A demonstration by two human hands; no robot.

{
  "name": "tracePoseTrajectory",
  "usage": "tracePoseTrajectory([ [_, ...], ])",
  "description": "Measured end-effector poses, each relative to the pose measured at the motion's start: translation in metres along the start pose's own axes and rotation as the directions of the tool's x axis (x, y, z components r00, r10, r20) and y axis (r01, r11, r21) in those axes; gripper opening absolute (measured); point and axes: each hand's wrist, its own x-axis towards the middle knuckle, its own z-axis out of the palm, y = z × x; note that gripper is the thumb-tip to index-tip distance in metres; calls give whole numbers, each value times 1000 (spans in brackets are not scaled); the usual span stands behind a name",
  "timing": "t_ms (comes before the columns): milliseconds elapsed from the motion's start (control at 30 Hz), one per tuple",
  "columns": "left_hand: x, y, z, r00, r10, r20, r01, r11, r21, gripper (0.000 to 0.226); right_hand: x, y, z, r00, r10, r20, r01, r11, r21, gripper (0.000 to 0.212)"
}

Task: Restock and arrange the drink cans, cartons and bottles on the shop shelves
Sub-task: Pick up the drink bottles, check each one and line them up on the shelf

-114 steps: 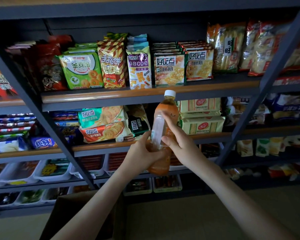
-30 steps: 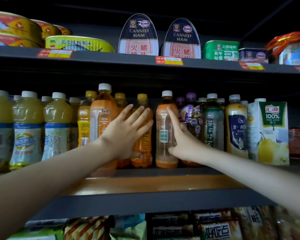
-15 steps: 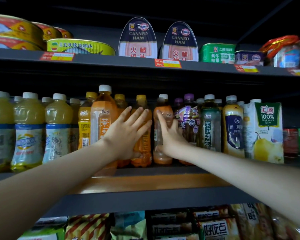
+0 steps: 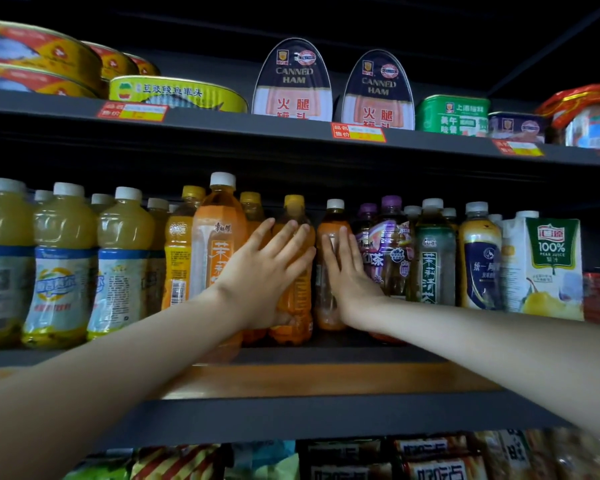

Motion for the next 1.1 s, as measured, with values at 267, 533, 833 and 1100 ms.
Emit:
tracePoseTrajectory([
  [267,0,0,3,1000,15,10,-15,999,-31,103,45,-6,26,996,71,46,-66,993,-95,113],
  [533,-31,-21,-9,857,-207,-472,60,950,-308,56,16,-9,-11,998,30,54,-29,1000,-4,114],
  [833,-63,-47,-1,767,-416,489,533,-13,-846,62,-62,-36,-54,914,-344,-213,401,847,348,81],
  [1100,-61,-32,-26,874,-313,371,364,-84,-928,58,-73,-57,-44,891,-441,-105,395,641,658,106],
])
